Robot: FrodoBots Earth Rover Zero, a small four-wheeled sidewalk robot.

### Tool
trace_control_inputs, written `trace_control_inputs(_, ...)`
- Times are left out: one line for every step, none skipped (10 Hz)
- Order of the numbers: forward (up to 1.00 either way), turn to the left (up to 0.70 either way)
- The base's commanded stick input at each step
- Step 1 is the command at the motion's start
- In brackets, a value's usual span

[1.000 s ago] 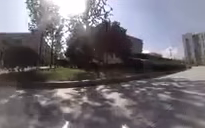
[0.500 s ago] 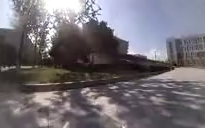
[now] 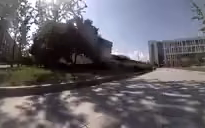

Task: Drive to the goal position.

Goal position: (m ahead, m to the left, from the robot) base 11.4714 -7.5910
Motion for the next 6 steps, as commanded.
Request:
trace_control_inputs(0.65,-0.33)
trace_control_inputs(0.65,-0.33)
trace_control_inputs(0.66,-0.29)
trace_control_inputs(0.79,-0.08)
trace_control_inputs(0.92,0.00)
trace_control_inputs(0.99,0.00)
